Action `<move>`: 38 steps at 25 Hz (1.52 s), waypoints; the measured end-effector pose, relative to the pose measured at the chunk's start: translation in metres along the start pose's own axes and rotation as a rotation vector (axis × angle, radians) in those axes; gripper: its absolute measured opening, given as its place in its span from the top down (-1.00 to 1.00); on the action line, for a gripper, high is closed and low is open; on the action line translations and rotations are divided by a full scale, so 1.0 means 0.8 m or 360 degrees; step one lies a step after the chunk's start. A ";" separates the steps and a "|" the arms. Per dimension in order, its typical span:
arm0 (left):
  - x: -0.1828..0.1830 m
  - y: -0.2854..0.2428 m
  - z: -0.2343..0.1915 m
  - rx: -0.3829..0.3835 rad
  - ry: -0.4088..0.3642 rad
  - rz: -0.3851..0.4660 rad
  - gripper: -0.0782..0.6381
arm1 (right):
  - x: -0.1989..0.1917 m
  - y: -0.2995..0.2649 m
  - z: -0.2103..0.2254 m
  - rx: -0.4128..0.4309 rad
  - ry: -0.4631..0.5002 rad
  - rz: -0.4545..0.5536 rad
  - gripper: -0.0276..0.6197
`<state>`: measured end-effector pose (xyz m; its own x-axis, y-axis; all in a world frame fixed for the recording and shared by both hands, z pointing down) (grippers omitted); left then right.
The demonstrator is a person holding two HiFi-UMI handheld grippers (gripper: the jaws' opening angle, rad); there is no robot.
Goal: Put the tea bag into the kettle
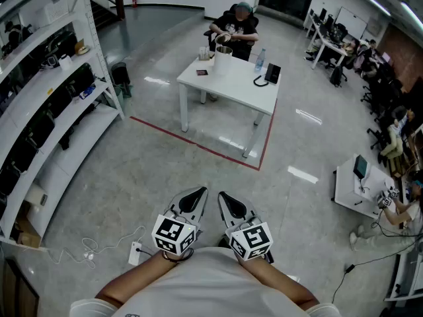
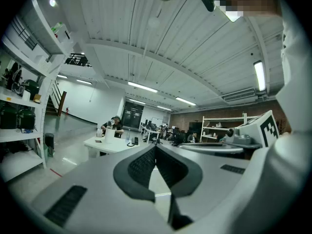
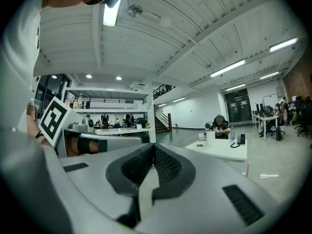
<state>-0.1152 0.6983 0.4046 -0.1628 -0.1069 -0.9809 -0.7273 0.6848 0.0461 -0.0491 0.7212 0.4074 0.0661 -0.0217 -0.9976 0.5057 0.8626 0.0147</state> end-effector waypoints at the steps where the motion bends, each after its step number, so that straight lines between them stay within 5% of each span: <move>1: -0.001 -0.006 0.000 0.0003 -0.0001 -0.0001 0.76 | 0.001 -0.002 0.006 0.0002 0.0000 0.0002 0.88; 23: -0.036 -0.172 0.031 0.0225 0.0044 0.0032 0.76 | -0.003 -0.004 0.187 0.0245 -0.0012 -0.0078 0.88; 29: -0.034 -0.195 0.010 0.0318 0.0057 0.0025 0.76 | -0.010 -0.022 0.228 0.0226 -0.0085 -0.0102 0.88; 38: -0.031 -0.244 -0.031 0.0295 0.0025 -0.0007 0.76 | -0.008 -0.075 0.260 0.0226 -0.0111 -0.0068 0.88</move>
<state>0.0145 0.5493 0.4246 -0.1714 -0.1204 -0.9778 -0.5927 0.8054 0.0048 0.0992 0.5646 0.4273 0.0990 -0.0961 -0.9904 0.6256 0.7801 -0.0132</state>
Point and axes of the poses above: the fingertips, and each gripper's own axes: y backward along the fingers, z to its right, x out of its top, the point moved 2 cm from there along y, backward along the fingers, and after that the axes turned 6 degrees about z, right-handed, at the moved point
